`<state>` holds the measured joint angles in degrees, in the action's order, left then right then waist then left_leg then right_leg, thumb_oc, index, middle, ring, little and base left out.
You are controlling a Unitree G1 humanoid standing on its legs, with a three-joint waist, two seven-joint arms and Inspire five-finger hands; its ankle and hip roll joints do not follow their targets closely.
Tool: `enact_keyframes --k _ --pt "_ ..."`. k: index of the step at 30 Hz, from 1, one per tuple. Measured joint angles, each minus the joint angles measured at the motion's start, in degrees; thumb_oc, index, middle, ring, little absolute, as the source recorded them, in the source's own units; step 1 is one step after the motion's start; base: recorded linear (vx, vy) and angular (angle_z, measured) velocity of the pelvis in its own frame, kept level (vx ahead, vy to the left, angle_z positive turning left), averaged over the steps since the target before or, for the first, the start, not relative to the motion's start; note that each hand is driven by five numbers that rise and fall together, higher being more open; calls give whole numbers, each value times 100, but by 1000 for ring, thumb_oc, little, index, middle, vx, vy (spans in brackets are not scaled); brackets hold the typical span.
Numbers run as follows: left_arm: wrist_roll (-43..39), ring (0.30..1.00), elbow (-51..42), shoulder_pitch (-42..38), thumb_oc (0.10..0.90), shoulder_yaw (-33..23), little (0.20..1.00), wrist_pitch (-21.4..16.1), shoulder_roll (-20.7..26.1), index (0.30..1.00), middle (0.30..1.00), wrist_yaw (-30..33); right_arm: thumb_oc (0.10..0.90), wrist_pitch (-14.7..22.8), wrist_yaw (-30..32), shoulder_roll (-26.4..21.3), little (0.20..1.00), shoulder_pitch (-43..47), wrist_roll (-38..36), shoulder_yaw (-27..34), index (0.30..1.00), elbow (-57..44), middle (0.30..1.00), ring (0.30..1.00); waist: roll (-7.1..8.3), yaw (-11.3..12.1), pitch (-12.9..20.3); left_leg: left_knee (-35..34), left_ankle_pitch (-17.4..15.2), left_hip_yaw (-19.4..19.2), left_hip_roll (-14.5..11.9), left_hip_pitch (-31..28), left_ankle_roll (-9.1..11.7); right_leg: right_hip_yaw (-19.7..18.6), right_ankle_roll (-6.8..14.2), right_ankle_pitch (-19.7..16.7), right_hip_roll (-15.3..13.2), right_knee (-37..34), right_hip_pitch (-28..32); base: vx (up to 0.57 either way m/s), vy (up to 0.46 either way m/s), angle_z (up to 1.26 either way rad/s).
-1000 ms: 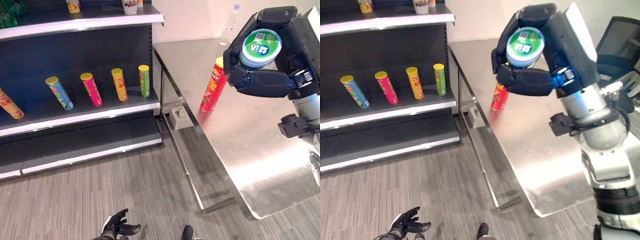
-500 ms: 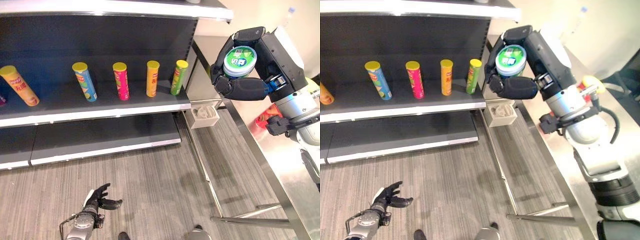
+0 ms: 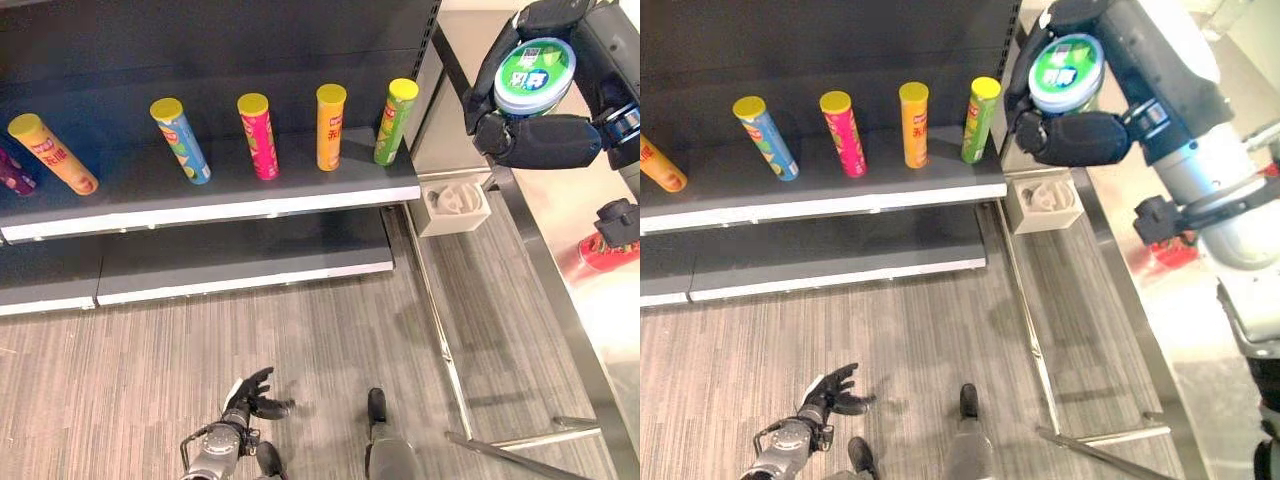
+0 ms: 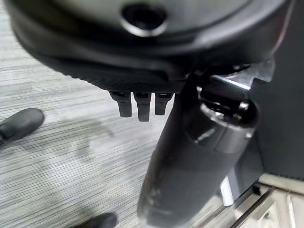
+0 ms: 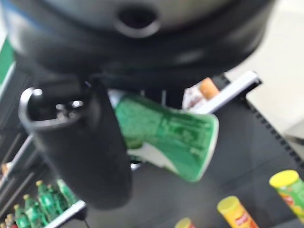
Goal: Put the goods on the table back onto the shelves and tidy them up.
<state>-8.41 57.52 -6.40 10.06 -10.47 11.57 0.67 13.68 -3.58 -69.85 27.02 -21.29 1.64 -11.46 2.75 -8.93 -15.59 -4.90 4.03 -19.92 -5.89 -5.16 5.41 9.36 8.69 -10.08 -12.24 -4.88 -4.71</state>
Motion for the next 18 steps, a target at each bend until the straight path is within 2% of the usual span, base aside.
enact_keyframes --k 1,2,5,7,8,9,10,11,12,14,15,16,18 --pt "-1 900 -21 4 800 -2 900 -11 -21 900 900 -2 400 -3 -1 -28 300 40 -1 0 300 -5 300 300 -1 44 2 37 7 -9 -1 -22 8 -4 1 5 -1 3 37 245 -321 17" --pt "-13 900 60 -48 800 -3 900 -26 -23 900 900 -1 400 -18 0 -101 300 459 -4 -216 300 21 300 300 6 46 -2 232 11 2 -19 2 30 83 49 99 -37 49 131 254 -347 17" --pt "-109 900 174 -89 800 -11 900 -34 1 900 900 3 400 7 -7 -417 300 1654 -23 -1068 300 160 300 300 13 76 -8 828 -7 31 -111 190 126 156 -6 403 -67 341 182 221 -302 22" --pt "-182 900 283 -144 800 13 900 -38 89 900 900 6 400 18 -13 -475 300 2242 -59 -1369 300 187 300 300 146 159 -52 1631 82 101 -302 480 458 196 -175 635 -94 679 187 134 -168 31" --pt "-263 900 242 -80 800 14 900 -48 98 900 900 6 400 102 -11 -541 300 2414 -117 -1335 300 145 300 300 136 275 -42 1714 213 126 -376 520 634 309 -208 728 -17 711 280 165 -319 25" --pt "-281 900 246 -48 800 3 900 -47 159 900 900 -1 400 240 -7 -551 300 2813 -252 -1430 300 181 300 300 182 362 -165 2415 379 439 -563 809 904 319 -394 1006 55 1056 236 164 -328 16" --pt "-282 900 241 -59 800 23 900 -45 183 900 900 7 400 240 -10 -553 300 3066 -257 -1519 300 235 300 300 272 451 -215 2870 642 669 -622 1067 945 301 -472 1142 57 1318 168 98 -241 27" --pt "-283 900 301 -67 800 -6 900 -48 233 900 900 12 400 257 -5 -565 300 3282 -319 -1533 300 239 300 300 394 459 -275 3134 1040 767 -707 1281 967 387 -592 1277 44 1393 212 189 -126 32" --pt "-283 900 322 -28 800 29 900 -32 263 900 900 12 400 281 -1 -575 300 3407 -393 -1514 300 219 300 300 455 474 -267 3267 1174 637 -814 1404 948 479 -698 1226 63 1387 217 375 28 28" --pt "-284 900 290 145 800 69 900 -33 257 900 900 -31 400 404 6 -501 300 3464 -485 -1455 300 212 300 300 498 523 -264 3029 1011 256 -954 1362 952 396 -795 1250 182 1301 228 393 102 4" --pt "-283 900 290 235 800 81 900 -35 274 900 900 -85 400 445 3 -367 300 3319 -505 -1404 300 216 300 300 448 447 -195 2718 672 42 -1117 1231 818 389 -767 1249 326 1103 323 345 329 -29" --pt "-284 900 282 433 800 130 900 -34 298 900 900 -158 400 421 -10 -159 300 3231 -531 -1521 300 231 300 300 347 457 -147 1594 530 1 -1373 831 735 254 -888 1148 614 935 372 422 413 -39" --pt "-289 900 351 459 800 195 900 -27 288 900 900 -178 400 454 -5 -132 300 3285 -584 -1804 300 379 300 300 271 393 -75 487 588 -3 -1543 712 823 170 -855 1202 684 869 270 276 225 -40"
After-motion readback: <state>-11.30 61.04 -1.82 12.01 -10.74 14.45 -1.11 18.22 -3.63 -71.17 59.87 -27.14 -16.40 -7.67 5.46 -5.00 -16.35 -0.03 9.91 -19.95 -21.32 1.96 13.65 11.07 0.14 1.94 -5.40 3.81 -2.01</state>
